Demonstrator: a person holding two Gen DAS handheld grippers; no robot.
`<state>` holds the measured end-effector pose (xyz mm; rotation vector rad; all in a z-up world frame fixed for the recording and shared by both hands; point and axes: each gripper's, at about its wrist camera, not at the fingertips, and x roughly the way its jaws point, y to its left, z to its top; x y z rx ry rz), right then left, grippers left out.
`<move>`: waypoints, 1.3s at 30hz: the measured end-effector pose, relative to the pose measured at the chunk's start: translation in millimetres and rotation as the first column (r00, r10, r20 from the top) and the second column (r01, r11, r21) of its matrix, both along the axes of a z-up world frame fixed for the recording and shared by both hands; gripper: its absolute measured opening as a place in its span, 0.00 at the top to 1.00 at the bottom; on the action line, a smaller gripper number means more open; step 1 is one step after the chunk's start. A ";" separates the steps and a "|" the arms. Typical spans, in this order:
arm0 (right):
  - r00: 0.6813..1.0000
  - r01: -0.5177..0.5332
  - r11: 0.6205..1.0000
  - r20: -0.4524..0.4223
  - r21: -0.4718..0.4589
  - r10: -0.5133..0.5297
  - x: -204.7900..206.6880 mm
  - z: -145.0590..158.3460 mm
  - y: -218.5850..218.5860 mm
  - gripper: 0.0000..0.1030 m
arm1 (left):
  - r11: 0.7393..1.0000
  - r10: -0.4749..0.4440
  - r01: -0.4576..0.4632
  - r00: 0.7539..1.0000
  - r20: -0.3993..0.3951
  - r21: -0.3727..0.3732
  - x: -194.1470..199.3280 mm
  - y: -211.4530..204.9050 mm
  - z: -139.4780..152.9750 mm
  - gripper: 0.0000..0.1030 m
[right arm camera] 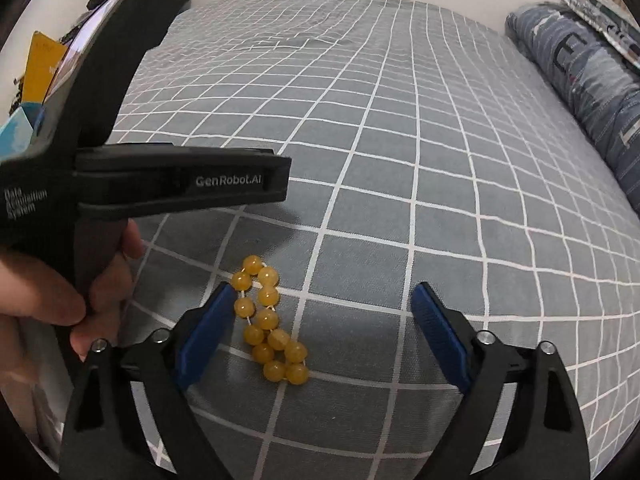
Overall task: Organize jewelry
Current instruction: 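Grasp the white pearl strand with left tool while right grasps yellow amber bracelet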
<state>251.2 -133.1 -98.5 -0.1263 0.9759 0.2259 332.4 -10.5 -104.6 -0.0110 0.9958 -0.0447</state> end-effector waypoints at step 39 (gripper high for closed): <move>0.991 0.000 1.000 0.135 0.024 -0.004 -16.6 22.2 0.6 0.91 | 0.998 0.021 -0.015 0.995 0.097 -0.065 -20.6 20.4 38.0 0.90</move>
